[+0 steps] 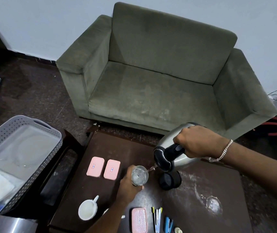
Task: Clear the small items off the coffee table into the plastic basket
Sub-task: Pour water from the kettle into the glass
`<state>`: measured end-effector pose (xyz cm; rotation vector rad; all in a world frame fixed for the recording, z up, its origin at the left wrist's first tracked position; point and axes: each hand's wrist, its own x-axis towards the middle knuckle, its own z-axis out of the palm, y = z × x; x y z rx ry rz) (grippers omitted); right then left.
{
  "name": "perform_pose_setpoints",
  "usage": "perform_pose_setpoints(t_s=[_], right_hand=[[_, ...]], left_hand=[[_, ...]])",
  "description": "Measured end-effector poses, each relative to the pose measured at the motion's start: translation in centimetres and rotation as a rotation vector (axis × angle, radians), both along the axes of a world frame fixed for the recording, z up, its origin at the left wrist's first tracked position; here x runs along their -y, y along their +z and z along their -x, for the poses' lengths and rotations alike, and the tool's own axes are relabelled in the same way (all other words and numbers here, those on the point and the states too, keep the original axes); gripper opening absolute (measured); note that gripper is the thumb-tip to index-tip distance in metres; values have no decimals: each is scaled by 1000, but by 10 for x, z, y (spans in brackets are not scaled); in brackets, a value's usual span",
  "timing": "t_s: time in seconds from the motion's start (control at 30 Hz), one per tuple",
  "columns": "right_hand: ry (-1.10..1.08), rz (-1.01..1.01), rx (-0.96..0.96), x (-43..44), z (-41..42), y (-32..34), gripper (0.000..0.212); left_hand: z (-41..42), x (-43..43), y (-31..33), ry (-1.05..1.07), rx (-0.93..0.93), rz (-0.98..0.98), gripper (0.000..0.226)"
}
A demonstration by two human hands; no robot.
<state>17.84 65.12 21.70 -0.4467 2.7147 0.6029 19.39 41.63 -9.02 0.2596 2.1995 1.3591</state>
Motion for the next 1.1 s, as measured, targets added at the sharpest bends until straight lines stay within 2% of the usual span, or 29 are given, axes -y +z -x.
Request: perform_pose_setpoints(t_s=[0.2, 0.4, 0.67, 1.1], right_hand=[[-4, 38, -15, -8, 2, -5, 2], [-91, 145, 53, -26, 10, -17, 23], [-78, 250, 68, -36, 15, -27, 15], [-153, 375, 79, -43, 14, -18, 17]], left_hand=[[1, -1, 2, 5, 17, -5, 92], [0, 0, 4, 5, 23, -6, 88], [1, 1, 5, -2, 30, -8, 88], [1, -1, 9, -9, 33, 17, 88]])
